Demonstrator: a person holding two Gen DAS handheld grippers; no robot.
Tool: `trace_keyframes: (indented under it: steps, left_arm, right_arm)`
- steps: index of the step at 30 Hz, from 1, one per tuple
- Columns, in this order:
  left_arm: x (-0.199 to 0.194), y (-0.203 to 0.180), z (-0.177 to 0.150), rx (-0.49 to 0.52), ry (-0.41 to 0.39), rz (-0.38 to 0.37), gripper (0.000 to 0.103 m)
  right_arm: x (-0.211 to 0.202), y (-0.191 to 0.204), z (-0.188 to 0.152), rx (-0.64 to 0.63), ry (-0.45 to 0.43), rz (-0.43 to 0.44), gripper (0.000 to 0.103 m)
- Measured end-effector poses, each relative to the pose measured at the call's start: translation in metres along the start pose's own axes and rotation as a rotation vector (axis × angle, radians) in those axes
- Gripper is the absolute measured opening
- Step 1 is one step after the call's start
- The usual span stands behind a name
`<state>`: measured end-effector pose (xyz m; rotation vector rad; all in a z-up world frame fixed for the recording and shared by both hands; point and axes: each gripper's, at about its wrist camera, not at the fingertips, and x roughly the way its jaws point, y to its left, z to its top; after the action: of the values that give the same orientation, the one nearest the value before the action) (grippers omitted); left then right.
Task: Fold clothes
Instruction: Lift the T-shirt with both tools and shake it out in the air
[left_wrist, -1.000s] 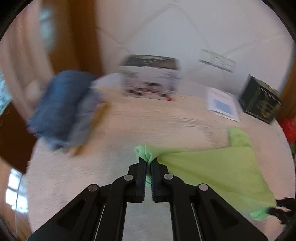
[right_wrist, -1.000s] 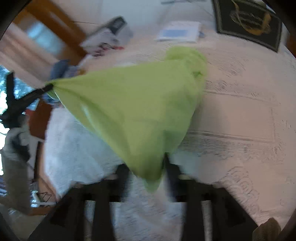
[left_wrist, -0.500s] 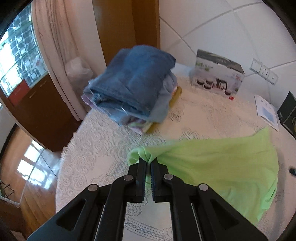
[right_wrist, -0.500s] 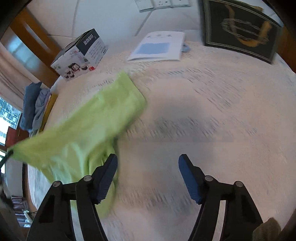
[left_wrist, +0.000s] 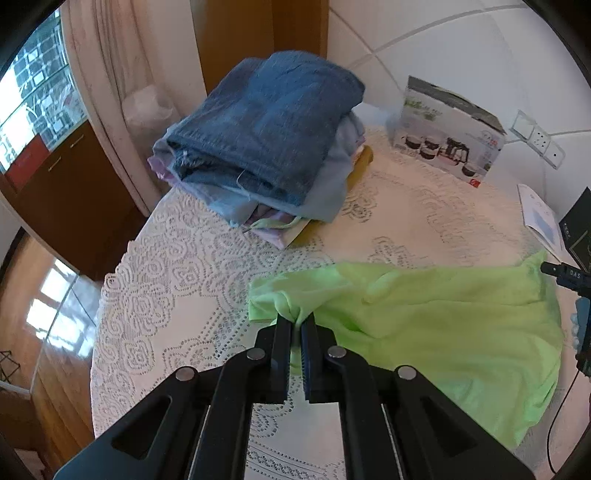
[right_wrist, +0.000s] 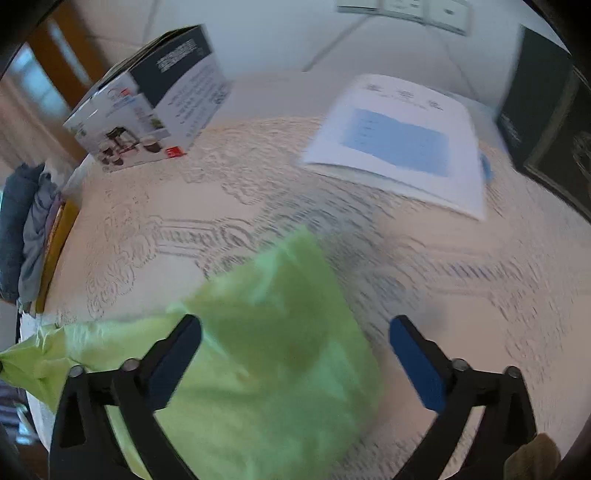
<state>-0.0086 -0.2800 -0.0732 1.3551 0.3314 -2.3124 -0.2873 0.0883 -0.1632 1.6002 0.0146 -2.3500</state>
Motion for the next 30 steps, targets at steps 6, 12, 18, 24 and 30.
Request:
trace_keyframes:
  steps: [6, 12, 18, 24, 30]
  left_arm:
    - [0.005, 0.003, 0.002, -0.01, 0.01, -0.007, 0.003]
    - [-0.012, -0.01, 0.006, 0.023, -0.04, -0.041, 0.003]
    - [-0.075, -0.017, 0.015, 0.041, -0.181, -0.138, 0.003]
    - [-0.145, -0.036, 0.028, 0.077, -0.325, -0.279, 0.003]
    - [-0.244, -0.05, 0.038, 0.129, -0.514, -0.442, 0.003]
  right_arm:
    - [0.019, 0.023, 0.001, -0.1, 0.036, -0.077, 0.06]
    - [-0.029, 0.015, -0.02, -0.066, -0.068, -0.055, 0.004]
    - [-0.164, -0.031, -0.06, 0.035, -0.331, -0.038, 0.004]
    - [-0.331, -0.055, -0.114, 0.078, -0.617, -0.093, 0.004]
    - [-0.468, -0.049, -0.174, 0.048, -0.865, -0.178, 0.004]
